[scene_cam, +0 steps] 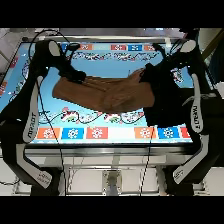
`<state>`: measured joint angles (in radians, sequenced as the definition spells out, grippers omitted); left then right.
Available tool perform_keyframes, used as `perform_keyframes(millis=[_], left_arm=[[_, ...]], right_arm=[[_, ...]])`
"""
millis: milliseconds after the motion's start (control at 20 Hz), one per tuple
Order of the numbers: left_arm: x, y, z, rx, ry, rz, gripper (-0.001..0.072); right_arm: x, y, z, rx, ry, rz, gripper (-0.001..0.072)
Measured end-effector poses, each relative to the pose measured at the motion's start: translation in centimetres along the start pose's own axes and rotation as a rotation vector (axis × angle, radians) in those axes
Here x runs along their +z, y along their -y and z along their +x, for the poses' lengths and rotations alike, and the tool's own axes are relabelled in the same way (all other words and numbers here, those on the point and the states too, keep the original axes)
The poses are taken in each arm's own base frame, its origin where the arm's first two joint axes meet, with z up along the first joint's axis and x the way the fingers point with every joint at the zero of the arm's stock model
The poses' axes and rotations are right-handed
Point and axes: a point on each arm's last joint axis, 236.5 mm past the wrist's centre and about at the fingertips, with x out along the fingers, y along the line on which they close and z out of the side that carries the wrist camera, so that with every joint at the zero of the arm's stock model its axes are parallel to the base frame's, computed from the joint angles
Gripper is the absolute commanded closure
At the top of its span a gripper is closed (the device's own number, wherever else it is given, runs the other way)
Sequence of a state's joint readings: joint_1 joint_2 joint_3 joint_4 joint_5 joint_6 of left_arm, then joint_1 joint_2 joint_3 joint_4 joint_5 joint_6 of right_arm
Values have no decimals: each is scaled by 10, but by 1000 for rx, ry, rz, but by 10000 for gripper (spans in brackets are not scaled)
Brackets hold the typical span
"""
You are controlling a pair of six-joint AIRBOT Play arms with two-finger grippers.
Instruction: Fold the clothes and pants, and hang the long-sleeved shirts on hangers.
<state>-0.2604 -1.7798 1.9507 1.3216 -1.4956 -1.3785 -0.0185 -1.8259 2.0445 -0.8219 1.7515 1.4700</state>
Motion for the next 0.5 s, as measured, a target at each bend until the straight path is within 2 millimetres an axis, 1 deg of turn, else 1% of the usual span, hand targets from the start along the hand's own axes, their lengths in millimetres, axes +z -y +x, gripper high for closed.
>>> perform_keyframes(millis=[50,150,300,400,450,500], left_arm=[[-1,17,16,-30,-22,37,698],[-6,46,52,-79,-75,92,698],[-19,89,108,-149,-153,156,699],[-24,114,135,-195,-169,188,698],[-26,124,146,-216,-174,197,698],[-25,132,152,-232,-168,204,698]], right_arm=[[-5,-5,-7,-3,-1,-7,685],[-6,-14,-14,4,13,-18,685],[15,-30,-13,16,106,-48,685],[30,-45,-8,24,169,-75,685],[37,-53,-3,26,193,-89,685],[41,-59,2,25,208,-103,685]])
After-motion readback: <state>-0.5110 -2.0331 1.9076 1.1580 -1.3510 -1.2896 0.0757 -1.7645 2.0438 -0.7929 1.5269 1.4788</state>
